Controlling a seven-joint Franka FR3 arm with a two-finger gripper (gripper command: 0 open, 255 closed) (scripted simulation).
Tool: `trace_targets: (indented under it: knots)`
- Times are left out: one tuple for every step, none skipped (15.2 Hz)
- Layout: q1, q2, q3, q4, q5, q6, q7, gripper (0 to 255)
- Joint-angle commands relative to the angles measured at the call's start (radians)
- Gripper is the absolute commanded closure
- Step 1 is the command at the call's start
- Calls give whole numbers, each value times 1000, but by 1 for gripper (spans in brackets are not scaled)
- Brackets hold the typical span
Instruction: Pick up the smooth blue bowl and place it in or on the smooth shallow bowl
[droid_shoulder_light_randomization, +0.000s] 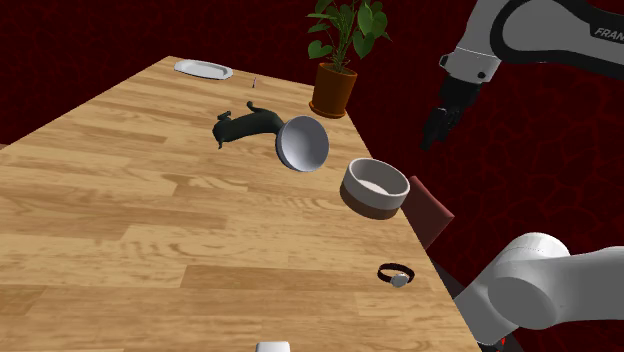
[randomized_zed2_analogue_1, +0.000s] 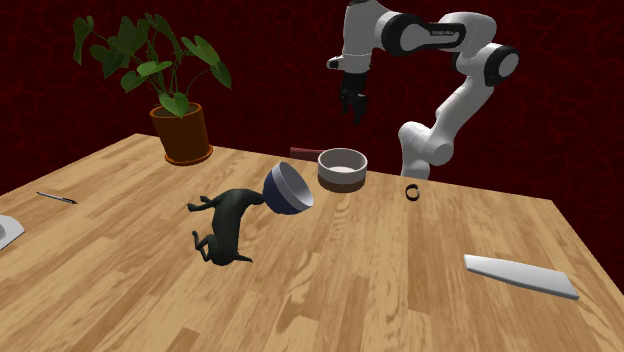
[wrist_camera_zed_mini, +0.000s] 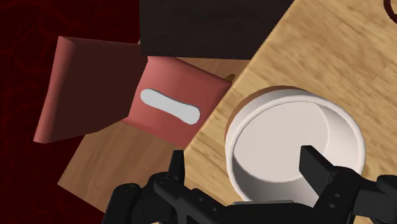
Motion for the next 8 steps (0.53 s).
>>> trace_targets:
  knots:
    - [0, 0, 0, 0, 0, 0, 0, 0]
    - [6, 5, 11, -16, 0, 49, 6, 0]
    - [12, 11, 21, -30, -1, 97, 13, 0]
    - [18, 19, 32, -43, -3, 146, 20, 0]
    - [23, 28, 43, -56, -5, 194, 27, 0]
    - [28, 38, 54, -66, -8, 243, 34, 0]
    - [33, 50, 65, -76, -13, 291, 42, 0]
    - [38, 63, 77, -84, -17, 340, 50, 0]
